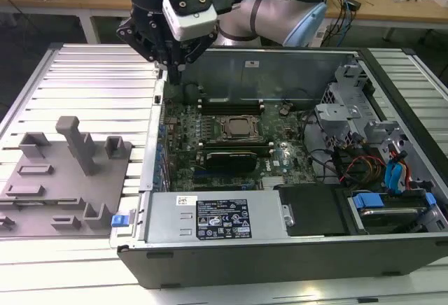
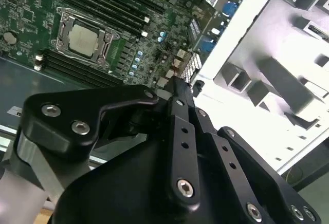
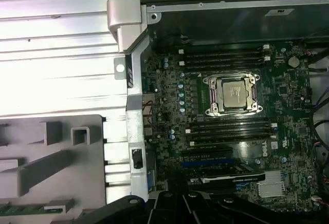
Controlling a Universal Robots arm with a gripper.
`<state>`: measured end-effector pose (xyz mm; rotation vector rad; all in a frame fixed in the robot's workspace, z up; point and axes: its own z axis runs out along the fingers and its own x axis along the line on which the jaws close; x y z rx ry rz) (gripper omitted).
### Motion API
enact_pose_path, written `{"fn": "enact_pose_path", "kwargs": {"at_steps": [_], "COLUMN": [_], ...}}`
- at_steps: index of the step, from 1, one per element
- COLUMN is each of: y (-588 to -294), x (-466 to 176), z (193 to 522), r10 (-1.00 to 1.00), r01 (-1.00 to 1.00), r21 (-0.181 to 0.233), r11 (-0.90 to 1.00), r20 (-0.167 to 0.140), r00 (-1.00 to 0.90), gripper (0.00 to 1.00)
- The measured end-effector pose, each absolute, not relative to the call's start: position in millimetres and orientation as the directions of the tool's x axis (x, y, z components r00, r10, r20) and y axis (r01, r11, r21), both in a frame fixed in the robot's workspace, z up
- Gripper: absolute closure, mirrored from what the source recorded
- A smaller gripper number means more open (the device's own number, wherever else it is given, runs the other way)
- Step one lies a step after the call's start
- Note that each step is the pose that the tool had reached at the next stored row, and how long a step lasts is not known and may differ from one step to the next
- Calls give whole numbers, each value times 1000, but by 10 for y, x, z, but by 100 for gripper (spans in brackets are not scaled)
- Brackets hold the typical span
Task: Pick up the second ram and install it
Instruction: 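Reach for the second ram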
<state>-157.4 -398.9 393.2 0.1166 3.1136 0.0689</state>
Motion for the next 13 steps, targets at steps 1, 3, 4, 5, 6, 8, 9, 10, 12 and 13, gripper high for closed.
{"fn": "enact_pose_path", "kwargs": {"at_steps": [1,3,4,5,6,8,9,10,12,13], "y": [-3989,-3989,-3989,-3989,-3988,-3988,-3989,-3988,-3989,-3988], "x": [-1588,-1667,-1718,-1762,-1802,-1980,-2054,-2117,-2203,-2224], "z": [3932,3931,3931,3930,3930,3930,3929,3928,3928,3928], "r10": [75,75,75,75,75,75,75,75,75,75], "r01": [74,74,74,74,74,74,74,74,74,74], "r21": [45,45,45,45,45,45,45,45,45,45], "r11": [996,996,996,996,996,996,996,996,996,996], "r20": [-23,-23,-23,-23,-23,-23,-23,-23,-23,-23], "r00": [-997,-997,-997,-997,-997,-997,-997,-997,-997,-997], "gripper": [89,89,89,89,89,89,89,89,89,89]}}
